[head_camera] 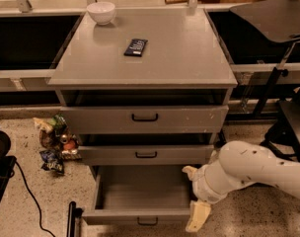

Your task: Close bottom drawer

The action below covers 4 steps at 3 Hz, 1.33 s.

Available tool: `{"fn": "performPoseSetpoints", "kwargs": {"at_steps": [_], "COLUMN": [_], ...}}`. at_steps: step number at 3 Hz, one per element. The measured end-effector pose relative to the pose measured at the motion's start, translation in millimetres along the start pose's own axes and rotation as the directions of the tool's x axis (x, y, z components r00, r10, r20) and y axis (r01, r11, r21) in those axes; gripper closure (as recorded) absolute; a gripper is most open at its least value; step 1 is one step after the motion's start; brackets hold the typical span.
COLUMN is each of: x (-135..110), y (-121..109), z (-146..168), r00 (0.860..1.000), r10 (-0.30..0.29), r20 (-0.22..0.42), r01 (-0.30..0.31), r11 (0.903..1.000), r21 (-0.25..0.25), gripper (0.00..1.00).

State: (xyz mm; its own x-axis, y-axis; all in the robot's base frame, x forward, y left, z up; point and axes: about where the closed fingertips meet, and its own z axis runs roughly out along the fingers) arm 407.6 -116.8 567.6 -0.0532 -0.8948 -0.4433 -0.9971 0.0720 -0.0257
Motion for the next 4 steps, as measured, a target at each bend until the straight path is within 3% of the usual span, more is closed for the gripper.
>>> {"fn": "performPoseSetpoints", "kwargs": {"at_steps": [1, 2, 4], "x": [16, 27, 30], "y": [-1, -9, -2], "z": [59, 109, 124], "r00": [0.997, 0.985, 0.981], "r10": [0.020, 0.047, 0.063], "r20": [0.080, 0.169, 0.183], "r01": [-0.017, -0.031, -0.042], "r11": [0.9991, 0.9950, 0.9918], "r21": [-0.038, -0.095, -0.121], "gripper": [0.00, 0.00, 0.00]}}
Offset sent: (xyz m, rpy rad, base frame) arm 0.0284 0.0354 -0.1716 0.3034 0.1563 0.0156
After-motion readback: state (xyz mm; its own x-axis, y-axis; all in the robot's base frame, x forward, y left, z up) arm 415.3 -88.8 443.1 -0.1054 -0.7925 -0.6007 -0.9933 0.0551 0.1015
